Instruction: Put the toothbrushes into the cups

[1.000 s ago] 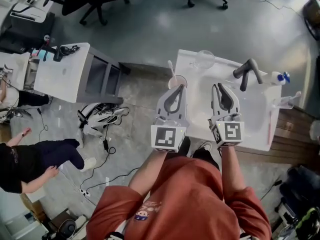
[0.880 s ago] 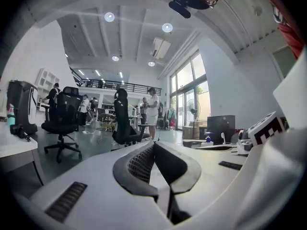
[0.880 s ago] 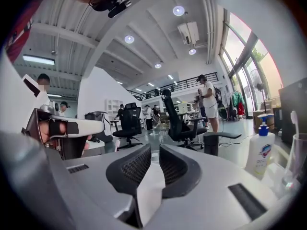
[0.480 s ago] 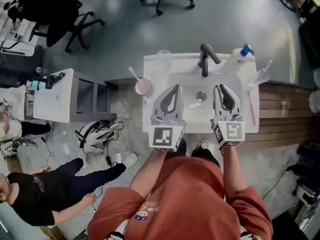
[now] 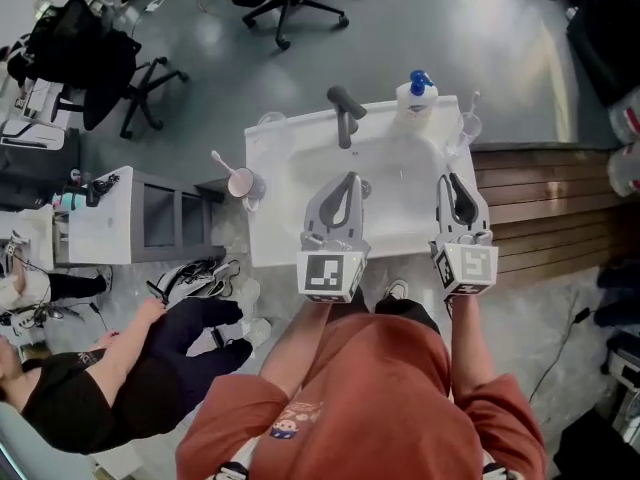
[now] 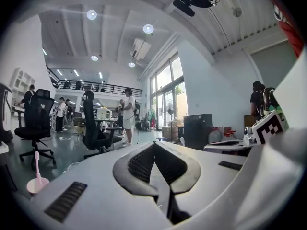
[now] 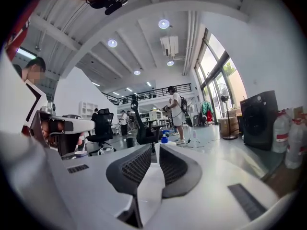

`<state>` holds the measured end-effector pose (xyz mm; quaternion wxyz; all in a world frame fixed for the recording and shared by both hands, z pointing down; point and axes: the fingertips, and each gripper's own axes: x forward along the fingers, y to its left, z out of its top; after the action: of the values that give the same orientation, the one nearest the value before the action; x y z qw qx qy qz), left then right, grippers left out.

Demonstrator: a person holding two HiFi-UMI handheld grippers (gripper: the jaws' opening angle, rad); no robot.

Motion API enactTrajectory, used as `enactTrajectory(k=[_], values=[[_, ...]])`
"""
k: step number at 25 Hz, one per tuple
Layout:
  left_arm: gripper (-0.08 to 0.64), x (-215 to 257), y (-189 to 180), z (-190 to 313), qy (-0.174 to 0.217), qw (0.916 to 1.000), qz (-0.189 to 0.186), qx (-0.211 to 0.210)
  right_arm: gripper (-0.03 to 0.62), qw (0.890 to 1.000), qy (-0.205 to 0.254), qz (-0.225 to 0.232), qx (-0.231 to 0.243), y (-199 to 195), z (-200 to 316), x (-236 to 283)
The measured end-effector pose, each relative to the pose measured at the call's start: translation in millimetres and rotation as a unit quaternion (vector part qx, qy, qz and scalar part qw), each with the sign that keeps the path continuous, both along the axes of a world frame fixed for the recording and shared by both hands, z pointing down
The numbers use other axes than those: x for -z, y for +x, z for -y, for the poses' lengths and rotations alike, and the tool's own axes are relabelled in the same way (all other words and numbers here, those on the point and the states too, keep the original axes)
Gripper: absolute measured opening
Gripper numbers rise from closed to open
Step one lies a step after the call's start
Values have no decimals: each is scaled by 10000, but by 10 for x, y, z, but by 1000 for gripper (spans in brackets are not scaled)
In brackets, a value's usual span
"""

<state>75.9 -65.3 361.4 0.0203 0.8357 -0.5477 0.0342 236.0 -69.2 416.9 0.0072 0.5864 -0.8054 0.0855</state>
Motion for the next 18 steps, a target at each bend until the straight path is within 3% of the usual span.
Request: enactTrajectory(k=[8,18], values=[[18,-156,641,-65,35,9998,29,-187,66,9995,-78,-67,-309,802,-115,-211],[18,-398,871,235,-146,9987,28,-479,66,9957,-777,-405,-290,893,93,-581]])
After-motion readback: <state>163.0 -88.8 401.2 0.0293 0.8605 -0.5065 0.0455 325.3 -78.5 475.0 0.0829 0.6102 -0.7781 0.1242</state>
